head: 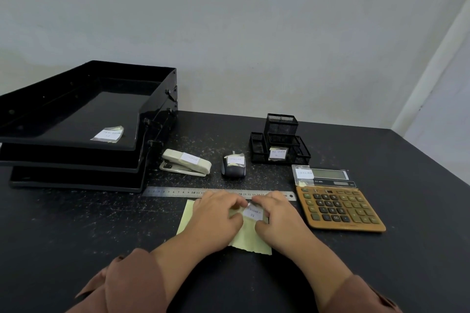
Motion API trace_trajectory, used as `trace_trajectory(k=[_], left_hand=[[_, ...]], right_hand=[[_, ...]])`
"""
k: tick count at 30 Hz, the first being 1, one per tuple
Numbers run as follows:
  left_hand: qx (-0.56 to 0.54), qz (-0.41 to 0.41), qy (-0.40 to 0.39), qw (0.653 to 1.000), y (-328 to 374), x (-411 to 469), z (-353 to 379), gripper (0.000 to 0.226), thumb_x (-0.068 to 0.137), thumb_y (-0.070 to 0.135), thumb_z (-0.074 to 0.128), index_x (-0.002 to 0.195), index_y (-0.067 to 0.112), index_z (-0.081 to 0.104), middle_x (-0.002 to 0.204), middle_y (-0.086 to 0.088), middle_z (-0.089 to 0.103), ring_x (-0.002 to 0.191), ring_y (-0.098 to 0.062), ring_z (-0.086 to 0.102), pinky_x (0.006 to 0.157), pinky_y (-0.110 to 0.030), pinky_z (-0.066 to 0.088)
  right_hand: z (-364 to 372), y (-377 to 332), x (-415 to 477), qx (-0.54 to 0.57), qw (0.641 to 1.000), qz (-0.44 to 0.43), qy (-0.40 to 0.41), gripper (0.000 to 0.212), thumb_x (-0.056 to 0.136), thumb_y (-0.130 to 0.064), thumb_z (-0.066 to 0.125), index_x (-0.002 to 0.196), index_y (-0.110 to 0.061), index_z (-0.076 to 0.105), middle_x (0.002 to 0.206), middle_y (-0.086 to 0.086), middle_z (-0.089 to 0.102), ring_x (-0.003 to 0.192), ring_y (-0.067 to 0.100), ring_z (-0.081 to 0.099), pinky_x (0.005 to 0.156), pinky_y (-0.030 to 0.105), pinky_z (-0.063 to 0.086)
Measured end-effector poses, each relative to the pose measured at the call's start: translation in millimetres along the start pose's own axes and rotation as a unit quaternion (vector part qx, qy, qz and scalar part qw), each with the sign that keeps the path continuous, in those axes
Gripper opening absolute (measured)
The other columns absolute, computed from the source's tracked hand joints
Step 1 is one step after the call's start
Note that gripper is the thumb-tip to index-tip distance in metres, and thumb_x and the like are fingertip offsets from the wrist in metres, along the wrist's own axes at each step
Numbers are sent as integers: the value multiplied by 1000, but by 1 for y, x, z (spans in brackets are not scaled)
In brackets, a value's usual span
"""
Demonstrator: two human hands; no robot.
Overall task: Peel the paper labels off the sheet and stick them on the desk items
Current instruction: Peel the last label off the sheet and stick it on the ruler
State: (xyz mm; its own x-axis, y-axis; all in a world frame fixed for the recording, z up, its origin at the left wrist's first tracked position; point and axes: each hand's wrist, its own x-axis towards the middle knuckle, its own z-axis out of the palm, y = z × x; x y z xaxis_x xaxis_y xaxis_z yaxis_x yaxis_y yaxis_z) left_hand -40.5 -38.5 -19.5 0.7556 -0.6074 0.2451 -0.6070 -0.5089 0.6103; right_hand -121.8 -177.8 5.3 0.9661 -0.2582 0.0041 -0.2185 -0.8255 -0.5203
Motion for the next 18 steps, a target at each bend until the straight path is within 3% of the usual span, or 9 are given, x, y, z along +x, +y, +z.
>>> trace_trajectory(k=[3, 7, 14, 18], left_hand=[[-32, 4, -1, 999, 3, 0, -1, 17, 83, 33, 56, 97, 41, 60, 93, 28, 57, 94, 0, 37, 89, -24, 26], [-34, 19, -1, 999, 3, -1, -2, 13, 82, 36, 59, 93, 41, 56, 89, 30, 55, 90, 7, 35, 89, -24, 27], [38, 19, 0, 999, 1, -1, 1, 30, 78, 43, 59, 106, 40, 47, 103, 24, 50, 97, -4, 35, 84, -24, 22], [86, 35, -12, 996, 0, 0, 4, 27, 82, 45, 54, 108, 38, 53, 109, 19, 49, 105, -8, 34, 85, -25, 20]], right_hand=[[1, 0, 1, 1, 1000, -2, -1, 54, 80, -16, 54, 133, -20, 45, 121, 0, 42, 113, 17, 45, 102, 39, 37], [2, 1, 0, 9, 1000, -8, 4, 50, 80, -17, 55, 129, -25, 49, 113, -6, 40, 105, 15, 47, 98, 38, 39], [3, 2, 0, 15, 999, -12, 34, 33, 82, -14, 53, 109, -31, 60, 104, -12, 41, 100, 11, 48, 96, 35, 39], [3, 2, 1, 22, 998, -15, 62, 16, 83, -13, 54, 89, -25, 61, 96, -11, 43, 79, 6, 47, 89, 36, 41]])
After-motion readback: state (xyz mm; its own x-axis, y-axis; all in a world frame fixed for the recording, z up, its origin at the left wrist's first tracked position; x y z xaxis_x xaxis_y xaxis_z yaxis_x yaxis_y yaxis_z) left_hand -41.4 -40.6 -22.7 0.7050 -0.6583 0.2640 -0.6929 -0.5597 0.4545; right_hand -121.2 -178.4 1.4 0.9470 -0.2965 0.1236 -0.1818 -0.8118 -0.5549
